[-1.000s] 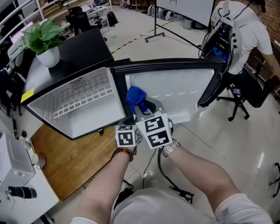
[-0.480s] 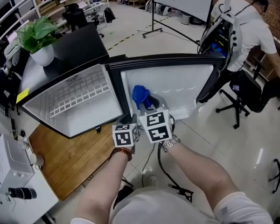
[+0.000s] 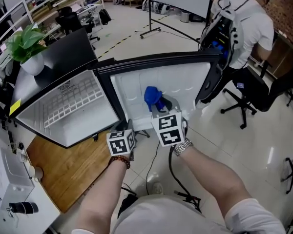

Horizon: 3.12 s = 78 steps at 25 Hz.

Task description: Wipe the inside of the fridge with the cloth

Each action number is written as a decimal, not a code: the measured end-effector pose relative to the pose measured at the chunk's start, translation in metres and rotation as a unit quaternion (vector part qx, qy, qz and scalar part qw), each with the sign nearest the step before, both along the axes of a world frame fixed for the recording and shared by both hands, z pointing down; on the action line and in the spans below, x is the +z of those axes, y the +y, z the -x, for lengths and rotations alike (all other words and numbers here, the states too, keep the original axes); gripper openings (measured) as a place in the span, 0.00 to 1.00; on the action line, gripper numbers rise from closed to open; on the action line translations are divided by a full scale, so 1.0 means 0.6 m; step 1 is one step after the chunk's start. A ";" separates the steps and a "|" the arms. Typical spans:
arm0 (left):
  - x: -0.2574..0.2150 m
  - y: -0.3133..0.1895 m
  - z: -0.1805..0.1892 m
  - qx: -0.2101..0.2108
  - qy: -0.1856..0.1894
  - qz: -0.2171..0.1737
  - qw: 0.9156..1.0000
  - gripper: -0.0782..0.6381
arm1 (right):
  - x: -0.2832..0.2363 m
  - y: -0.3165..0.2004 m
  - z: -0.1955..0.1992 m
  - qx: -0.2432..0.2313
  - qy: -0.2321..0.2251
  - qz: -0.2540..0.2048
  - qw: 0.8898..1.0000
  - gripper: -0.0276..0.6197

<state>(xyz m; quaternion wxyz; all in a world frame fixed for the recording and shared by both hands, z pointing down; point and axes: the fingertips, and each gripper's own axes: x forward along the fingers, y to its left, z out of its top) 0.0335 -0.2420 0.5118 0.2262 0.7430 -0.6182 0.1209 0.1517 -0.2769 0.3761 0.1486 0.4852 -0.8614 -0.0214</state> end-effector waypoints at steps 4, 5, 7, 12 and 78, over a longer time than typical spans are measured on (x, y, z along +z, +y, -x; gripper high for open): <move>-0.001 0.001 0.000 -0.004 0.000 -0.001 1.000 0.23 | 0.003 -0.008 -0.047 0.021 0.006 -0.003 1.000 0.16; -0.001 0.001 0.000 -0.005 0.000 -0.001 1.000 0.23 | 0.005 -0.011 -0.061 0.027 0.006 -0.002 1.000 0.16; -0.001 0.002 0.000 -0.008 0.000 0.000 1.000 0.22 | 0.006 -0.018 -0.090 0.041 0.007 -0.001 0.999 0.16; 0.000 0.002 0.000 -0.010 0.001 0.001 1.000 0.22 | 0.010 -0.035 -0.163 0.077 0.012 0.001 0.997 0.16; -0.020 0.020 -0.004 0.035 -0.023 -0.015 0.999 0.29 | 0.166 -0.033 -0.091 0.061 0.015 0.075 0.995 0.16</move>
